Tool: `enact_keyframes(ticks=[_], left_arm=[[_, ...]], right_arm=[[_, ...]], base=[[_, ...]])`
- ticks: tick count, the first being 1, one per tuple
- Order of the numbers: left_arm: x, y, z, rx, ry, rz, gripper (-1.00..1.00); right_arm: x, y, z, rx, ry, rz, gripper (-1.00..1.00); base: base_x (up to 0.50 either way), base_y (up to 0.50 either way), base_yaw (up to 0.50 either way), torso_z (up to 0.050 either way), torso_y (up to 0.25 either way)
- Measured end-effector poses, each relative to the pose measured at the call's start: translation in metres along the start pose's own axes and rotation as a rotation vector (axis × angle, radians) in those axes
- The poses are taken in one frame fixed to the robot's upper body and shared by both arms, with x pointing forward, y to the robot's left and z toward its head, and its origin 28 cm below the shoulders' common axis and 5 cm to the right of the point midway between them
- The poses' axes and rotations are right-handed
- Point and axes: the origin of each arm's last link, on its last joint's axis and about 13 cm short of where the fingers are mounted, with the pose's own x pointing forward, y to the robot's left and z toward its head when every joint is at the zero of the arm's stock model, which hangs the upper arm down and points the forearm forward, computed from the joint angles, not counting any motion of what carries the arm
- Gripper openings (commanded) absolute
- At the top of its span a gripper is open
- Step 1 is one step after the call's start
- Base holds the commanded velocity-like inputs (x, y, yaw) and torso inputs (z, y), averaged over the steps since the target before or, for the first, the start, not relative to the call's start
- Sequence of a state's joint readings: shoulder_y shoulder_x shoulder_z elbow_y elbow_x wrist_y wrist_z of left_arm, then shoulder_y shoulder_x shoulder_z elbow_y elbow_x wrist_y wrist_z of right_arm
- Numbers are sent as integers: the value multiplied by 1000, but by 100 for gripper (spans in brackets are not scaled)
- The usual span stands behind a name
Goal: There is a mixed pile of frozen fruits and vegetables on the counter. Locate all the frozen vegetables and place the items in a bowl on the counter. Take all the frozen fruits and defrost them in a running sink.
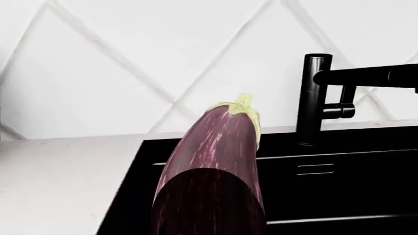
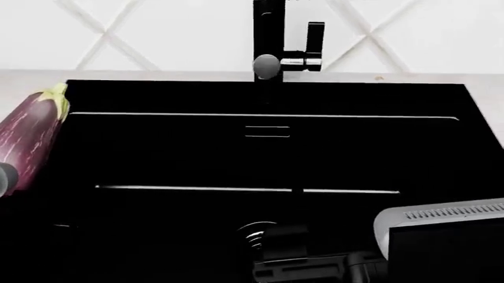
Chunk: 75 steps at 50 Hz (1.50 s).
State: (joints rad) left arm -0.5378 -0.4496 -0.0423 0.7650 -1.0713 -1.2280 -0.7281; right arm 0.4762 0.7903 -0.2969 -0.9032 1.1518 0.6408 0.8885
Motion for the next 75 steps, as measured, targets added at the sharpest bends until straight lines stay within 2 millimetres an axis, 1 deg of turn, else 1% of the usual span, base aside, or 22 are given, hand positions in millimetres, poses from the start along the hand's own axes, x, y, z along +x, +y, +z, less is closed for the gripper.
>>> enact_keyframes(ticks=[12,40,75], left_arm=[[-3,-1,2,-4,-6,3,-100],[-15,-2,1,-4,-7,11,-100],[-11,-12,-3,-14,-6,-40,-100]], right_arm=[[0,-1,1,4,-5,-2,100],[-2,-6,8,0,-17,-26,100],[-4,-5,11,0,-35,-23,100]], base=[[-30,-500,0,0,0],[-54,-500,0,0,0],[28,-500,0,0,0]])
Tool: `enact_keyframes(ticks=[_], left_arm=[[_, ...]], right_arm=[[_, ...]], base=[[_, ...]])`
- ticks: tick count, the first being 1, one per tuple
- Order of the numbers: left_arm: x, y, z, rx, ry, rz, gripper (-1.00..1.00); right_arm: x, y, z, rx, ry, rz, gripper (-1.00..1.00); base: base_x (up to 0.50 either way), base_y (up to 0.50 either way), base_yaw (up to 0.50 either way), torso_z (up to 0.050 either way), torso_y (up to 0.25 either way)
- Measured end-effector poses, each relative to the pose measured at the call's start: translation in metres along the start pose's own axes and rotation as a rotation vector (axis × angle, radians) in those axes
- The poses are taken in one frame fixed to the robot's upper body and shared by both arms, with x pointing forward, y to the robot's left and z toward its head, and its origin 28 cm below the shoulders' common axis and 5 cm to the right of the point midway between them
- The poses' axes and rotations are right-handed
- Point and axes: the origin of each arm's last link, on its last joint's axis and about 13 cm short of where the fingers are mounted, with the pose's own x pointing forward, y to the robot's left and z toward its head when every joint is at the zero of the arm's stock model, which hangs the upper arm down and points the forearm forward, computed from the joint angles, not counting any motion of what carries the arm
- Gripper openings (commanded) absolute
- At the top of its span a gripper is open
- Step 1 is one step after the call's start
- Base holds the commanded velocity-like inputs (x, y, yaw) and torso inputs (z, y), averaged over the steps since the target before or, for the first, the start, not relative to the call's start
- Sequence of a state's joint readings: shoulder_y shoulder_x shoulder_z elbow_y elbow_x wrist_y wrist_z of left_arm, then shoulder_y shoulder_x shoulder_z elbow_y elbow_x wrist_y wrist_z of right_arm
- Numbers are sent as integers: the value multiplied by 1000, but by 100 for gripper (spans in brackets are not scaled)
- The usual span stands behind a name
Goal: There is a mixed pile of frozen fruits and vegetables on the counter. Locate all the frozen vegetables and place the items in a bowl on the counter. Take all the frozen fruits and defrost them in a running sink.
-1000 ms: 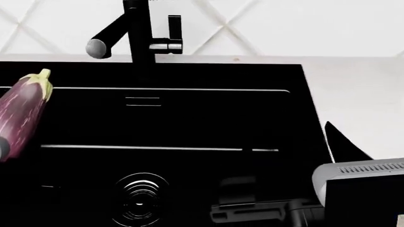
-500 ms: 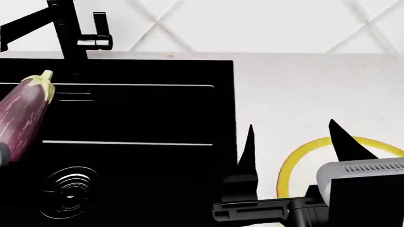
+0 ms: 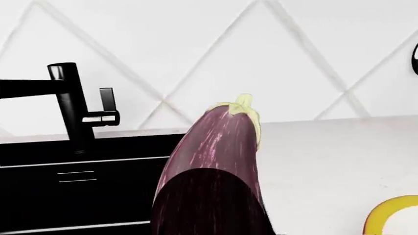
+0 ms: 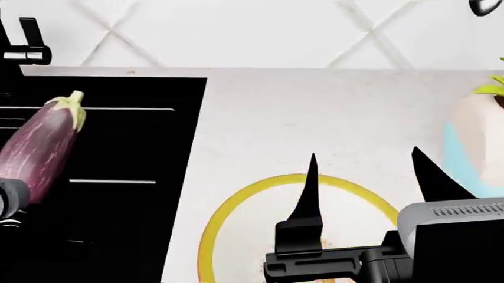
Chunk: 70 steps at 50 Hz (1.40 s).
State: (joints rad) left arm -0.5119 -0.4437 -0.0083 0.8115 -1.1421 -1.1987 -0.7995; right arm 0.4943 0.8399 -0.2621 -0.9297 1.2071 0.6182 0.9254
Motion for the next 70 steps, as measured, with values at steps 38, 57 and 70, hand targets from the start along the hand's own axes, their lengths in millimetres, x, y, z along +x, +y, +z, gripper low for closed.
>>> enact_keyframes(ticks=[38,57,70], left_arm=[[-2,-14,-3,9,-1,-78,-100],[-10,-33,1,27,9,-223,-100],[-15,-39,-3,39,51,-307,-100]], right_arm=[[0,2,-3,-29,10,11,100],[1,2,-5,-33,19,11,100],[2,1,-5,-34,15,-3,100]], base=[[73,-273,0,0,0],[0,0,0,0,1],[0,0,0,0,0]])
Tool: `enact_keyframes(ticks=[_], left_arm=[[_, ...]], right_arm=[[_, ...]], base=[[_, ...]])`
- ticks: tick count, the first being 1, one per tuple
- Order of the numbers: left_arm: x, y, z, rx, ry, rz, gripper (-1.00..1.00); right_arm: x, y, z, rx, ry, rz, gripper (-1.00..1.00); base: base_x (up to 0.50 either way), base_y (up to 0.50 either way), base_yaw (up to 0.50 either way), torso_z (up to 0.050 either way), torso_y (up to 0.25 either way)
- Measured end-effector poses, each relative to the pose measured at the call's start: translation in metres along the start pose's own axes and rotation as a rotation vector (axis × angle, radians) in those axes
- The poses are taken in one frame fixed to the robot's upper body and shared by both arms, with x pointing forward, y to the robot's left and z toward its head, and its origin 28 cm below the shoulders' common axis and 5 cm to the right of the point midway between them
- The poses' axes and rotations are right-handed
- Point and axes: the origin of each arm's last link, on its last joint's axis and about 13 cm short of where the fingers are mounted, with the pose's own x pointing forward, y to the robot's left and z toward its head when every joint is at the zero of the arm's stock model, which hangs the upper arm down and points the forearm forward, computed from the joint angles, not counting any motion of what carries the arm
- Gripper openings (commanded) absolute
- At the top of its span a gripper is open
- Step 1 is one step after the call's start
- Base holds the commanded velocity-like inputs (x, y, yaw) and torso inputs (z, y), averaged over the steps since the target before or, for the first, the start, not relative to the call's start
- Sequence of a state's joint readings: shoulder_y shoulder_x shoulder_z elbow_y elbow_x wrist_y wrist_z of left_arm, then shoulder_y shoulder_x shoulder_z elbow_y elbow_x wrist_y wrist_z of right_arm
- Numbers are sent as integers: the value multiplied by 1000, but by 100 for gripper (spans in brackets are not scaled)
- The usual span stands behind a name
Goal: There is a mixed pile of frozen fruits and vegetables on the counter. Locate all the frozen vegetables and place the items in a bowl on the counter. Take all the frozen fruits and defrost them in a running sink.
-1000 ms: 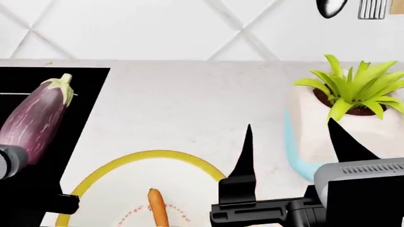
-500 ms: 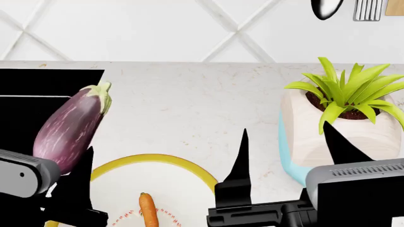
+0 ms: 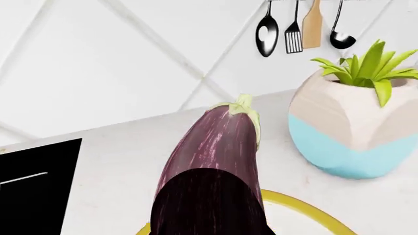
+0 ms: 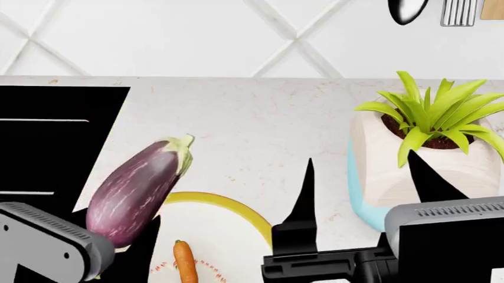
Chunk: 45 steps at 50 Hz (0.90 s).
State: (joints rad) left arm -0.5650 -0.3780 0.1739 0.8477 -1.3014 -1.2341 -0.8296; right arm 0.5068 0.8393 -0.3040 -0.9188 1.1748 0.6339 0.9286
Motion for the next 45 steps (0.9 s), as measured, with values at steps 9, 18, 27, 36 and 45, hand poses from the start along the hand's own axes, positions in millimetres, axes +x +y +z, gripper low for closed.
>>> enact_keyframes(ticks=[9,18,27,36,45], left_arm=[[-3,-6,-6,6,35,-51,-100],[-5,-12,-14,7,68,-90,-100],[-3,-14,-24,-6,100,-109,-100],[-2,-14,-31,-13,123,-113,-100],[-1,-14,-35,-13,140,-119,-100]], right_arm=[[0,0,0,-3,0,-2,100],[0,0,0,-6,2,-1,100],[-1,0,0,-7,1,-1,100],[0,0,0,-8,3,-1,100],[0,0,-1,-9,5,0,100]], base=[[0,0,0,0,0],[0,0,0,2,0],[0,0,0,0,0],[0,0,0,0,0],[0,0,0,0,1]])
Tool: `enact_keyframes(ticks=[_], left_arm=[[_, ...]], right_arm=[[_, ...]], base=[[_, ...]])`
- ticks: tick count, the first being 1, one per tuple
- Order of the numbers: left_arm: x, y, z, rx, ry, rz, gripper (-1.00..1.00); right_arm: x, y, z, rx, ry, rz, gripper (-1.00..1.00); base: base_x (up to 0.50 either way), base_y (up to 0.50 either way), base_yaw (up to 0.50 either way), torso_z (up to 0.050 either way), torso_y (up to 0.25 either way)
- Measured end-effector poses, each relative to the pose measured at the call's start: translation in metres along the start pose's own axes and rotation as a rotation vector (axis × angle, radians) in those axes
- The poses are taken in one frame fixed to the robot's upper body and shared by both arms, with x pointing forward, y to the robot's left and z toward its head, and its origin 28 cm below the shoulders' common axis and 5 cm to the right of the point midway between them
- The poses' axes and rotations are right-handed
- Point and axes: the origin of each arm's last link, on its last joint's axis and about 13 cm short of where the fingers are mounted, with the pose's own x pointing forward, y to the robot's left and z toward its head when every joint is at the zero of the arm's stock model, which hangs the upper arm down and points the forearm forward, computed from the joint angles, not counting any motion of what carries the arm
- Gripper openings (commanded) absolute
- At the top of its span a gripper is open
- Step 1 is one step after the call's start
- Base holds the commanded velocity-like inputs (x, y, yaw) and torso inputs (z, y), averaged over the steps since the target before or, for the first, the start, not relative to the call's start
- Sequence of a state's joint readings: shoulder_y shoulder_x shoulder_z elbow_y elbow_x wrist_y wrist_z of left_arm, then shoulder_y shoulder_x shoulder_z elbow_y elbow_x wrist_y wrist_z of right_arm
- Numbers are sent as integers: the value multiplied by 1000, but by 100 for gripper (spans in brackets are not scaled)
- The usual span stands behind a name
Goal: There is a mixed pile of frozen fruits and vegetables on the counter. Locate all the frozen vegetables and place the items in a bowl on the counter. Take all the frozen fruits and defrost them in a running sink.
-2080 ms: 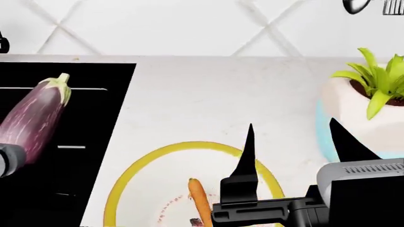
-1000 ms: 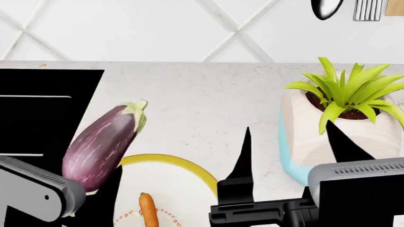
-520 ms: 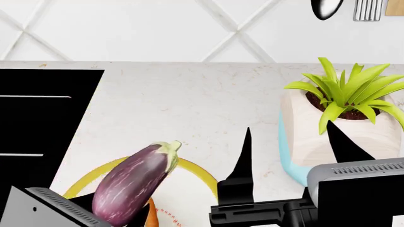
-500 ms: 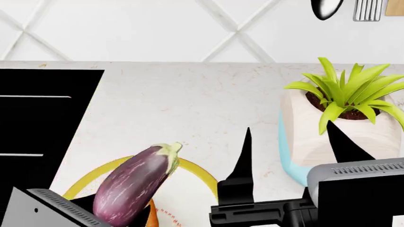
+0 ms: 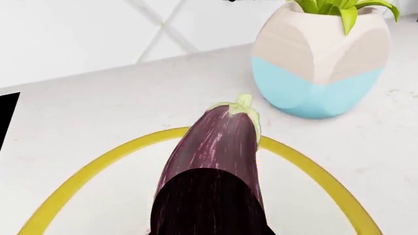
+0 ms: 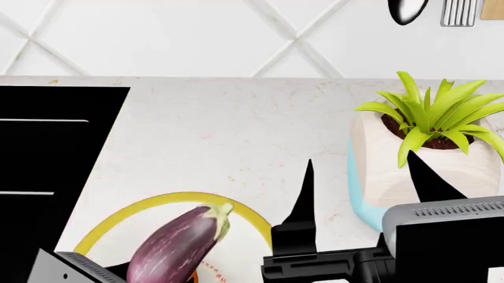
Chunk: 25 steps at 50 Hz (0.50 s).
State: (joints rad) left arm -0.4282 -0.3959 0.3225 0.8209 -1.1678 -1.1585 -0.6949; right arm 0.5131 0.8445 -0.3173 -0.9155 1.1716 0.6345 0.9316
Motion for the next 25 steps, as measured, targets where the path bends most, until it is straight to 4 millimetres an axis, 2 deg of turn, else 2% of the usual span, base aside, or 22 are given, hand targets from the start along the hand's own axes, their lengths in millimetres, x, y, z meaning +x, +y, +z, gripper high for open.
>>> enact_keyframes(ticks=[12,13,25], left_arm=[[-1,0,-1,6,8,-1,-100],[-1,0,-1,7,7,0,100],[-1,-1,5,20,-11,6,100]], right_arm=[[0,0,-1,-1,4,2,100],[0,0,-1,-1,4,3,100],[1,1,-2,-2,10,6,100]], base=[[0,0,0,0,0],[0,0,0,0,0],[0,0,0,0,0]])
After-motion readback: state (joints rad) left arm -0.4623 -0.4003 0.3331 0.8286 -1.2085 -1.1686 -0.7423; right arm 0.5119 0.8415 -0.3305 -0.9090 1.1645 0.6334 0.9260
